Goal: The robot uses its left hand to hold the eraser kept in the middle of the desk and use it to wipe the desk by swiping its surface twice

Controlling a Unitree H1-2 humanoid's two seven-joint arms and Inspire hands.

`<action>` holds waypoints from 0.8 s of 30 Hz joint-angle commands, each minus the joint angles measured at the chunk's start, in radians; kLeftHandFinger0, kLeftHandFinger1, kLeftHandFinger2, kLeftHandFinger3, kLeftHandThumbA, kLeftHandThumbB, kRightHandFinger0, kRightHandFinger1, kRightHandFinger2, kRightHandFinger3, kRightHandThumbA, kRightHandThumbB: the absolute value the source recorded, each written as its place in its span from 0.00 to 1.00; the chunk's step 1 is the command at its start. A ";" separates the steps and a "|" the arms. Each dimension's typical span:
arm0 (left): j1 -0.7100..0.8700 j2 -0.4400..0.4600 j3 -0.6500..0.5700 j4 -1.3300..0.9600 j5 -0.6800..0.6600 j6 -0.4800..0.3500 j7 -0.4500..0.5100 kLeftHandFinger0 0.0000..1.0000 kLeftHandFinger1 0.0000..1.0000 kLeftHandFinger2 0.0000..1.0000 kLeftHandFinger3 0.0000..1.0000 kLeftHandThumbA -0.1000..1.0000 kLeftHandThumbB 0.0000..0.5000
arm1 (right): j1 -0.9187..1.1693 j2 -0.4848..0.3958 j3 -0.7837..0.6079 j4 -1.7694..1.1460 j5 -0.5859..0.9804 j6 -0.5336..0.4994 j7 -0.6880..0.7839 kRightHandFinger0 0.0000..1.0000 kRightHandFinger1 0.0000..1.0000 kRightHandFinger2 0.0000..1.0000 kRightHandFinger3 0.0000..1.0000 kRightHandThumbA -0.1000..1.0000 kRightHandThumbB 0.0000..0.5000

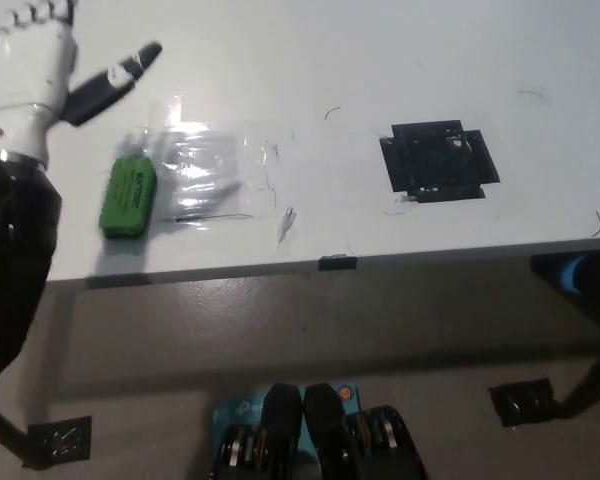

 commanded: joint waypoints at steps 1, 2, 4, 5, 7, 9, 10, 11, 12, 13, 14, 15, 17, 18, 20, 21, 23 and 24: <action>0.028 0.020 0.051 -0.129 -0.038 -0.016 -0.006 1.00 1.00 1.00 1.00 1.00 1.00 | -0.003 -0.023 0.004 -0.033 0.003 -0.002 0.018 1.00 1.00 1.00 1.00 1.00 0.45; 0.052 0.012 0.063 -0.159 -0.052 -0.017 -0.007 1.00 1.00 1.00 1.00 1.00 1.00 | -0.003 -0.025 0.003 -0.037 0.007 0.006 0.018 1.00 1.00 1.00 1.00 1.00 0.48; 0.143 -0.013 0.096 -0.250 -0.088 -0.015 -0.003 1.00 1.00 1.00 1.00 1.00 1.00 | -0.003 -0.025 0.002 -0.041 0.007 0.016 0.017 1.00 1.00 1.00 1.00 1.00 0.49; 0.173 -0.019 0.104 -0.281 -0.099 -0.018 -0.007 1.00 1.00 1.00 1.00 1.00 1.00 | -0.003 -0.026 0.002 -0.039 0.005 0.015 0.016 1.00 1.00 1.00 1.00 1.00 0.49; 0.303 -0.068 0.131 -0.370 -0.173 -0.045 0.005 1.00 1.00 1.00 1.00 1.00 1.00 | -0.004 -0.033 -0.002 -0.027 0.003 0.002 0.017 1.00 1.00 1.00 1.00 1.00 0.46; 0.410 -0.117 0.133 -0.448 -0.195 -0.058 0.013 1.00 1.00 1.00 1.00 1.00 1.00 | -0.006 -0.034 -0.005 -0.034 0.005 0.014 0.013 1.00 1.00 1.00 1.00 1.00 0.46; 0.459 -0.139 0.124 -0.461 -0.196 -0.083 0.027 1.00 1.00 1.00 1.00 1.00 0.99 | -0.005 -0.035 -0.005 -0.033 0.009 0.011 0.015 1.00 1.00 1.00 1.00 1.00 0.45; 0.507 -0.158 0.111 -0.474 -0.200 -0.105 0.030 1.00 1.00 1.00 1.00 1.00 0.96 | -0.006 -0.037 -0.005 -0.029 0.007 0.007 0.016 1.00 1.00 1.00 1.00 1.00 0.45; 0.545 -0.173 0.101 -0.479 -0.198 -0.129 0.034 1.00 1.00 1.00 1.00 1.00 0.95 | -0.006 -0.036 -0.006 -0.032 0.011 0.013 0.014 1.00 1.00 1.00 1.00 1.00 0.46; 0.562 -0.182 0.100 -0.481 -0.194 -0.140 0.032 1.00 1.00 1.00 1.00 1.00 0.94 | -0.007 -0.035 -0.005 -0.030 0.012 0.016 0.014 1.00 1.00 1.00 1.00 1.00 0.46; 0.603 -0.189 0.083 -0.479 -0.193 -0.168 0.030 1.00 1.00 1.00 1.00 1.00 0.95 | -0.008 -0.037 -0.003 -0.028 0.000 0.018 0.009 1.00 1.00 1.00 1.00 1.00 0.45; 0.634 -0.200 0.072 -0.472 -0.198 -0.190 0.031 1.00 1.00 1.00 1.00 1.00 0.92 | -0.007 -0.037 -0.002 -0.031 0.000 0.021 0.010 1.00 1.00 1.00 1.00 1.00 0.44; 0.706 -0.222 0.037 -0.438 -0.199 -0.246 0.042 1.00 1.00 1.00 1.00 1.00 0.92 | -0.005 -0.035 -0.001 -0.038 0.003 0.029 0.011 1.00 1.00 1.00 1.00 1.00 0.41; 0.755 -0.234 0.010 -0.405 -0.202 -0.282 0.050 1.00 1.00 1.00 1.00 1.00 0.87 | -0.005 -0.034 0.000 -0.032 0.006 0.024 0.014 1.00 1.00 1.00 1.00 1.00 0.41; 0.785 -0.249 -0.009 -0.353 -0.178 -0.323 0.082 1.00 1.00 1.00 1.00 1.00 0.91 | -0.012 -0.034 -0.003 -0.030 0.006 0.031 0.009 1.00 1.00 1.00 1.00 1.00 0.39; 0.789 -0.251 -0.011 -0.345 -0.176 -0.329 0.085 1.00 1.00 1.00 1.00 1.00 0.92 | -0.013 -0.034 -0.003 -0.029 0.004 0.032 0.007 1.00 1.00 1.00 1.00 1.00 0.39; 0.802 -0.267 -0.014 -0.315 -0.188 -0.341 0.091 1.00 1.00 1.00 1.00 1.00 0.91 | -0.016 -0.037 -0.002 -0.031 0.001 0.037 0.008 1.00 1.00 1.00 1.00 1.00 0.39; 0.809 -0.287 -0.011 -0.258 -0.214 -0.388 0.122 1.00 1.00 1.00 1.00 1.00 0.87 | -0.019 -0.039 0.000 -0.022 0.000 0.030 0.011 1.00 1.00 1.00 1.00 1.00 0.43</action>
